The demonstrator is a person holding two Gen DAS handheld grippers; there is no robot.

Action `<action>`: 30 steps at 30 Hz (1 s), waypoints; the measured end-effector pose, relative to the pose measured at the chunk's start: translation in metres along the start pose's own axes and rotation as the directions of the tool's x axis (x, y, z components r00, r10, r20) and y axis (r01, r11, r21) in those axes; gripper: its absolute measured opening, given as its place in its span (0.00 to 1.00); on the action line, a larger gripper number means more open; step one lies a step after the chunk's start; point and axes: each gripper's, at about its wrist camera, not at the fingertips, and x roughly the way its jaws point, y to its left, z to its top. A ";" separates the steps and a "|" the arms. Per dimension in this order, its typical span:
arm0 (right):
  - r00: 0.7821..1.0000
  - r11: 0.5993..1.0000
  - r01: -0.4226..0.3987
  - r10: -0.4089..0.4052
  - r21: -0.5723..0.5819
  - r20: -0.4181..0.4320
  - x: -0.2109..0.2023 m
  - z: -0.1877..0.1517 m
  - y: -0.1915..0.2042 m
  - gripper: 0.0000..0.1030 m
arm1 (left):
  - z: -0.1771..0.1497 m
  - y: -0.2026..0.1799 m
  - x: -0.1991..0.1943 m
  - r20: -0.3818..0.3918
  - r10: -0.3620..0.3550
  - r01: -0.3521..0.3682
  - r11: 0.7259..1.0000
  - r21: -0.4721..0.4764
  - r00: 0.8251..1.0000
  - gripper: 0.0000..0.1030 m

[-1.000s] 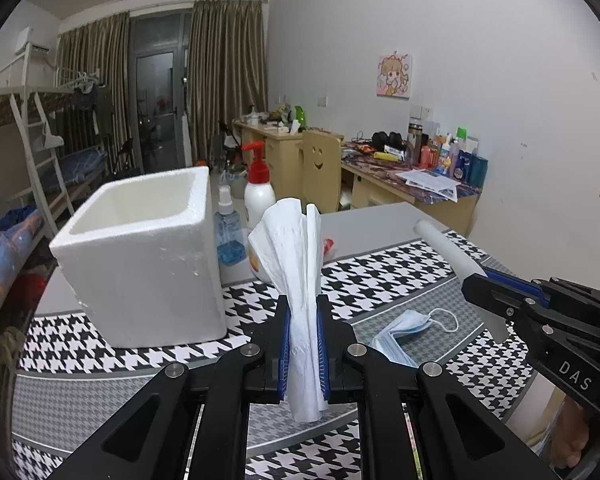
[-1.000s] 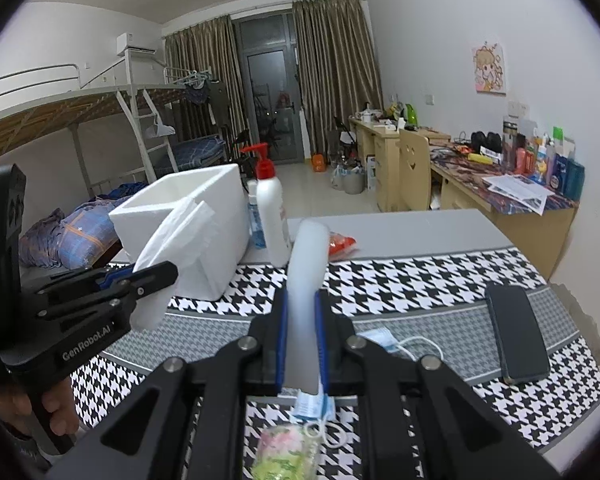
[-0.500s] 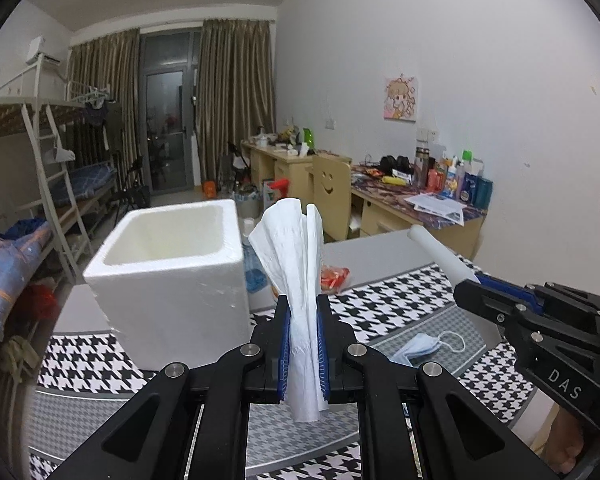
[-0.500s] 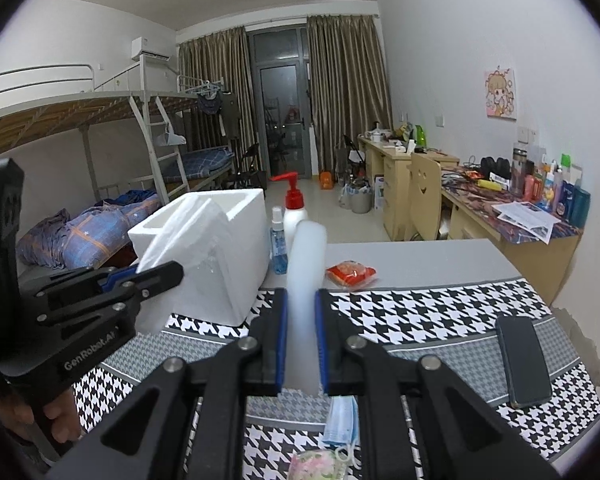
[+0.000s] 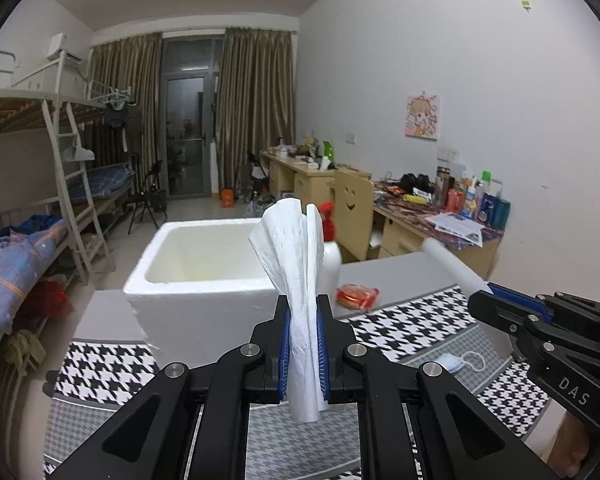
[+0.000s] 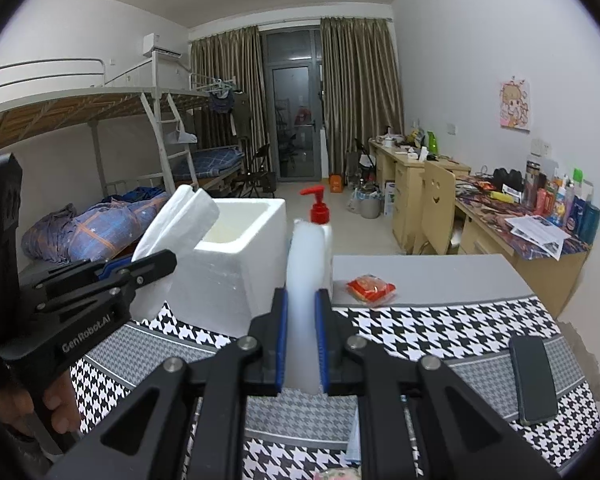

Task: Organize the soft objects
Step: 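Carry the tissue pack and foam stick over the open white foam box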

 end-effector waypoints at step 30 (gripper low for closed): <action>1.000 0.996 -0.019 0.021 -0.092 0.016 0.028 0.042 0.047 0.16 | 0.026 0.033 0.010 0.056 0.093 -0.093 0.996 0.004 0.994 0.12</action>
